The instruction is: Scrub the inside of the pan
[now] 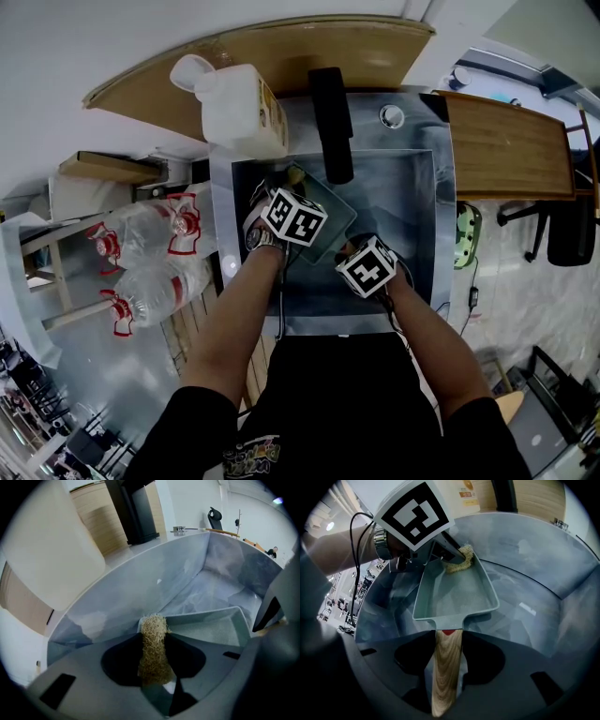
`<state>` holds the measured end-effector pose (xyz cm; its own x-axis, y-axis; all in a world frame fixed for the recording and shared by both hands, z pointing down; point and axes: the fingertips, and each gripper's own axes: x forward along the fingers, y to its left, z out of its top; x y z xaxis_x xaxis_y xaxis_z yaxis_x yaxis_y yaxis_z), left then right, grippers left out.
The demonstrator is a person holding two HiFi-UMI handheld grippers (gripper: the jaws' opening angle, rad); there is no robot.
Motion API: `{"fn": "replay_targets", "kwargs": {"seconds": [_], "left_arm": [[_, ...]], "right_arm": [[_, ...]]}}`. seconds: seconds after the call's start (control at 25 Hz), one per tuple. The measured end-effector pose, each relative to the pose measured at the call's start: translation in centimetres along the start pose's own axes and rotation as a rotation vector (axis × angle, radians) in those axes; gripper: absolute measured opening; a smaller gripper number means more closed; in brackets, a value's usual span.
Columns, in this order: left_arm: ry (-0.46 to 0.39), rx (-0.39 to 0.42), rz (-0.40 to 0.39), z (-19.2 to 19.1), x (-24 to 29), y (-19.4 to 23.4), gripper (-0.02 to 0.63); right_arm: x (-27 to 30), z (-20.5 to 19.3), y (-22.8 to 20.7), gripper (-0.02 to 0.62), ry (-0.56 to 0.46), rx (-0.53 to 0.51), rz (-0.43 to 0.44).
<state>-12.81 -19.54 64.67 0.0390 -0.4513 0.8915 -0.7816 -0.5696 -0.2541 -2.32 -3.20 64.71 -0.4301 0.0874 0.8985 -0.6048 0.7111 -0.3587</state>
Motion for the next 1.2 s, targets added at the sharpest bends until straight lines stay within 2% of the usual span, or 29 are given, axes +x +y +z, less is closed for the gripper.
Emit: {"fn": "replay_targets", "kwargs": {"seconds": [0.4,0.6,0.84,1.08,1.16,1.2], "left_arm": [[-0.026,-0.044,0.043,0.0,-3.4,0.8,0.143],[-0.049,-0.055,0.074,-0.2,-5.7,0.9,0.143],[-0.076,-0.064,0.100,-0.8,-9.2,-0.4,0.143],[-0.133,-0.103,0.108,-0.8,-13.3,-2.5,0.144],[-0.168,-0.125,0.095,-0.7,-15.0,-3.5,0.144],[-0.188,-0.141,0.082,-0.6,-15.9,-4.2,0.144]], "right_arm": [[-0.4,0.2,-0.3,0.186,-0.026,0.001,-0.013],[-1.5,0.1,-0.1,0.186,-0.038,-0.038,-0.016],[-4.4,0.6,0.5,0.186,-0.103,-0.072,-0.019],[-7.8,0.6,1.9,0.181,-0.185,-0.116,0.027],[-9.3,0.9,2.2,0.157,-0.236,-0.125,0.030],[-10.1,1.0,2.2,0.124,-0.266,-0.125,0.023]]}}
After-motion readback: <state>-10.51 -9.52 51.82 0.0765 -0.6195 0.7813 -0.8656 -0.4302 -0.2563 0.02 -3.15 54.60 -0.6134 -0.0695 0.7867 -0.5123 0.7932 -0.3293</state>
